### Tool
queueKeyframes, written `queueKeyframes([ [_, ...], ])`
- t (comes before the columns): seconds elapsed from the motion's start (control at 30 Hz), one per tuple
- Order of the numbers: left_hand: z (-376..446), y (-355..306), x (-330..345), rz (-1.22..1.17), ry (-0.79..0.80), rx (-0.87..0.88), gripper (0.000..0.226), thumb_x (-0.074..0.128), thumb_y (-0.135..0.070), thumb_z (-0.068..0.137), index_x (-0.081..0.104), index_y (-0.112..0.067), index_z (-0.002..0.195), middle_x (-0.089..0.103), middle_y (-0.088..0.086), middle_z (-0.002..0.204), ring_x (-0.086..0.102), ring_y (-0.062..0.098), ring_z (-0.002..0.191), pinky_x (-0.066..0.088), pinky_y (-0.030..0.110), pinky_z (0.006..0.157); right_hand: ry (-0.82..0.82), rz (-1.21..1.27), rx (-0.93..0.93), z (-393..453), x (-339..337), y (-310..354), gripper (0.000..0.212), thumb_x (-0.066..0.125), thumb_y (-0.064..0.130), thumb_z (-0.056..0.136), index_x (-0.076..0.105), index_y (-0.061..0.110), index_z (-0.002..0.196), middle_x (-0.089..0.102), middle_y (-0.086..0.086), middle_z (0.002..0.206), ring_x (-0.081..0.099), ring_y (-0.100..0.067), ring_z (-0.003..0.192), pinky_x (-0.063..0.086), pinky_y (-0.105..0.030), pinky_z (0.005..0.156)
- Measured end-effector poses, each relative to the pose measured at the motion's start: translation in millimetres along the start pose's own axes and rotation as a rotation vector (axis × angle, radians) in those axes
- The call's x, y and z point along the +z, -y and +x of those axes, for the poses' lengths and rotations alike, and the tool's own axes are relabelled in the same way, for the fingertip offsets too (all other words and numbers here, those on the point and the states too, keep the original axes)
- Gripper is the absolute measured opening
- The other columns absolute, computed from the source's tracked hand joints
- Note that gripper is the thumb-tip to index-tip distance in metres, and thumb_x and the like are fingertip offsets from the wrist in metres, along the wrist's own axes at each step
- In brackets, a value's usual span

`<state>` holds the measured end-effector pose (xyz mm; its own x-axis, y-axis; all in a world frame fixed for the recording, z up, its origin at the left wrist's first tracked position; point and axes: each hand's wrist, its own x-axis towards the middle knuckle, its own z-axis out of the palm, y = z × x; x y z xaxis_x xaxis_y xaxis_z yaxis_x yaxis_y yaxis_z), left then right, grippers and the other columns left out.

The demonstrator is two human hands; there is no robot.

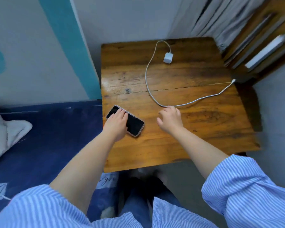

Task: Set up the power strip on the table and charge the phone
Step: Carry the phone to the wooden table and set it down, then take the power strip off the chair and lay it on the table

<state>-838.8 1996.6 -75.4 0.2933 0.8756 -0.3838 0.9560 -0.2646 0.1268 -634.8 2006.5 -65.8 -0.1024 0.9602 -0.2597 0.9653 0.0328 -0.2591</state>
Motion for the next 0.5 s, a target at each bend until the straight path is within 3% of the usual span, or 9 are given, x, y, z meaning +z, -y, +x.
queueKeyframes([
  [0.27, 57.5, -133.9, -50.2, 0.094, -0.098, 0.219, 0.054, 0.047, -0.02, 0.091, 0.024, -0.004, 0.138, 0.022, 0.013, 0.153, 0.01, 0.026, 0.143, 0.022, 0.04, 0.114, -0.212, 0.072, 0.229, -56.1, -82.0, -129.9, 0.032, 0.048, 0.024, 0.09, 0.056, 0.007, 0.116, 0.058, -0.012, 0.126, 0.04, -0.028, 0.127, 0.028, -0.044, 0.11],
  [0.5, 81.7, -285.9, -58.0, 0.059, -0.147, 0.217, 0.054, 0.05, -0.021, 0.09, 0.028, -0.006, 0.137, 0.025, 0.012, 0.152, 0.013, 0.027, 0.143, 0.024, 0.041, 0.114, -0.3, 0.113, 0.275, -112.2, -127.9, -273.8, 0.033, 0.05, 0.021, 0.09, 0.055, 0.005, 0.118, 0.058, -0.014, 0.127, 0.043, -0.03, 0.126, 0.036, -0.043, 0.106],
])
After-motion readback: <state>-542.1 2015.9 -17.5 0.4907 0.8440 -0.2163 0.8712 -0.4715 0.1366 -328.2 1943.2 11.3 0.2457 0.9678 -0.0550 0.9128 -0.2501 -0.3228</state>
